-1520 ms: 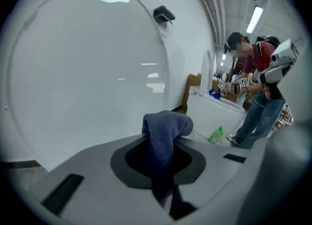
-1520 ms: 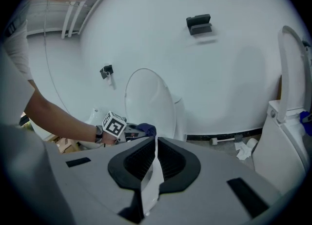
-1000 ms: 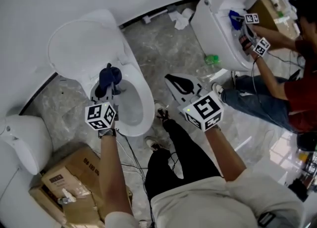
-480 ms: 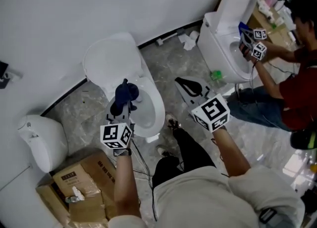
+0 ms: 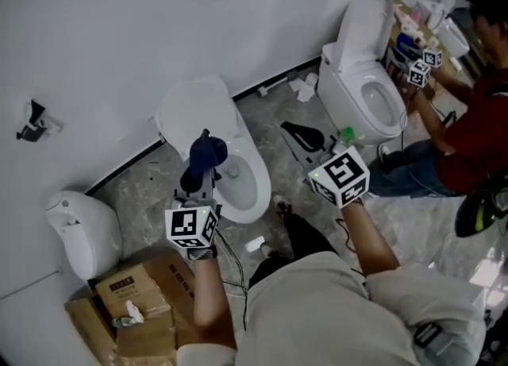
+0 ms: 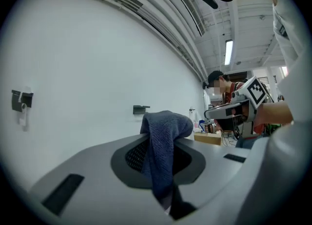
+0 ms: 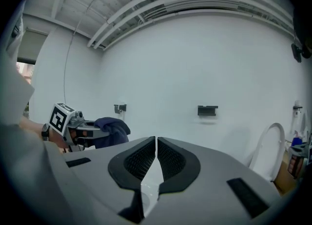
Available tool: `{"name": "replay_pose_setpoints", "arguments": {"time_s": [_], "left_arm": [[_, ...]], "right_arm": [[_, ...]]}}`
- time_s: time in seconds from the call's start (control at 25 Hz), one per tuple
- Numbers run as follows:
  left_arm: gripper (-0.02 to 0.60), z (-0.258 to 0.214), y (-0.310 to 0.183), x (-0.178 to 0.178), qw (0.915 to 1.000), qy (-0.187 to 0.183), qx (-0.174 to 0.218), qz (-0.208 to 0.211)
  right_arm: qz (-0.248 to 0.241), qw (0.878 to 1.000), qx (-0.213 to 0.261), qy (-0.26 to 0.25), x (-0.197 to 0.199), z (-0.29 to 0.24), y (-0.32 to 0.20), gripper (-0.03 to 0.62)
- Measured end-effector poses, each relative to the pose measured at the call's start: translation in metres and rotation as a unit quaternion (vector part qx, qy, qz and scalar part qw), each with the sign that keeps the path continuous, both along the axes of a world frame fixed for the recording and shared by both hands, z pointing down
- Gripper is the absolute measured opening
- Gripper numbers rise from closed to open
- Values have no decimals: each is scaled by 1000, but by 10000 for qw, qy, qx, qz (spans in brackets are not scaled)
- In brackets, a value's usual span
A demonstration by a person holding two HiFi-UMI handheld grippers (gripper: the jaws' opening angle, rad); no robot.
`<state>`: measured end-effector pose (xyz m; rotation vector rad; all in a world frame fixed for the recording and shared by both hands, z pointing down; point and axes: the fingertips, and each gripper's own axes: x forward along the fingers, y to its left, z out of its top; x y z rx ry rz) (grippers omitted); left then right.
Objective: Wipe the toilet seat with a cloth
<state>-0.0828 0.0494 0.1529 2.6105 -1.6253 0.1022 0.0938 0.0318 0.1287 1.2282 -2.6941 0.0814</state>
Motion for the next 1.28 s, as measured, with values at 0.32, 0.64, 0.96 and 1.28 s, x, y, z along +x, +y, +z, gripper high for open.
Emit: {"name": "replay_pose_setpoints", "arguments": {"time_s": [0.32,0.64,0.96,1.28], "left_arm": [[40,-61,54,-5,9986,-202,475,-137],[40,-111,110,-20,9933,-358,996,-472],[40,-129,152,-29,9886,-510,1194,-761],[40,-132,165,-35,9872,-525,1237,-856]], "right_arm": [[-239,9992,301,-67,-14,-45,46,38],[-559,9962,599,-290,-29,-90,91,34],[-574,9936,946,-247,-42,-104,120,28],[-665,9922,1024,-235,-49,-110,137,27]]}}
